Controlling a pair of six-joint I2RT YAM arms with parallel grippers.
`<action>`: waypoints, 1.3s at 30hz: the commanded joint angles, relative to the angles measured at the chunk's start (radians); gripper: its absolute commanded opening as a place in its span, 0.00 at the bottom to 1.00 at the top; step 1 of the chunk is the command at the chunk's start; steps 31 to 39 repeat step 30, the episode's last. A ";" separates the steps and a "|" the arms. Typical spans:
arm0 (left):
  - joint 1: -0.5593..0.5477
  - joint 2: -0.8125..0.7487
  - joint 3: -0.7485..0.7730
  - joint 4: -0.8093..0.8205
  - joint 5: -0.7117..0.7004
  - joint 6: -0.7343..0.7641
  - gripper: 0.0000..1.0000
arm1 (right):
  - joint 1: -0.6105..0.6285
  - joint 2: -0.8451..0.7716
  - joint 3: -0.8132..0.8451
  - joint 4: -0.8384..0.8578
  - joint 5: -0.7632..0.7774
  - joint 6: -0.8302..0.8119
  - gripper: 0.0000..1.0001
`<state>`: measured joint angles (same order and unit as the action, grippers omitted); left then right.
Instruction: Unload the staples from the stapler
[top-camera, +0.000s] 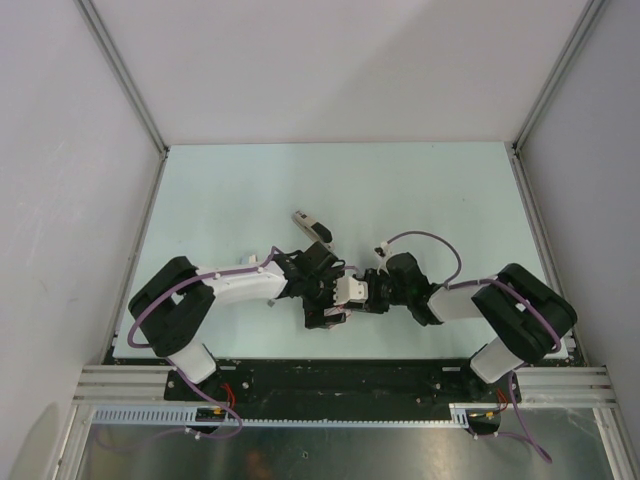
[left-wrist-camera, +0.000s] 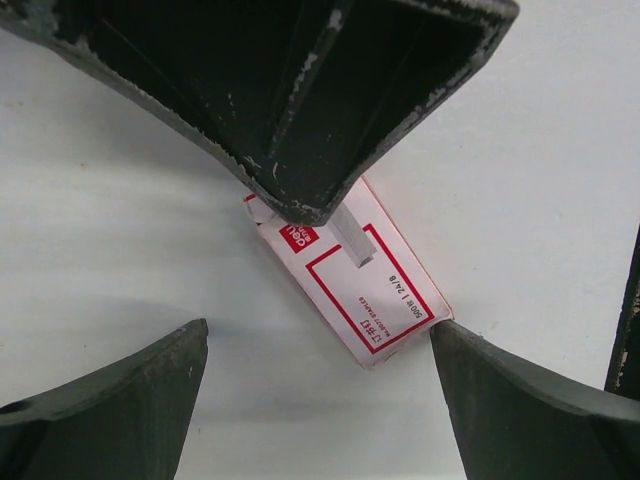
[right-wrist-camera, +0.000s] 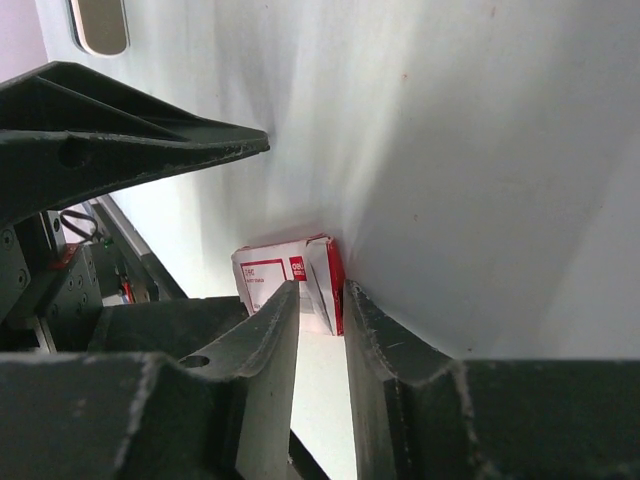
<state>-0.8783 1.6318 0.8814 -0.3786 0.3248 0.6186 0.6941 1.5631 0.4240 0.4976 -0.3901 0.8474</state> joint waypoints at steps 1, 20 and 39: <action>-0.010 -0.005 0.024 0.031 -0.015 0.018 0.97 | -0.024 -0.038 0.018 -0.117 -0.005 -0.069 0.30; 0.084 -0.364 0.218 -0.228 -0.076 -0.078 0.99 | -0.149 -0.265 0.197 -0.513 0.109 -0.258 0.97; 0.406 -0.541 0.224 -0.254 -0.025 -0.218 0.99 | -0.138 -0.364 0.373 -0.699 0.159 -0.333 0.99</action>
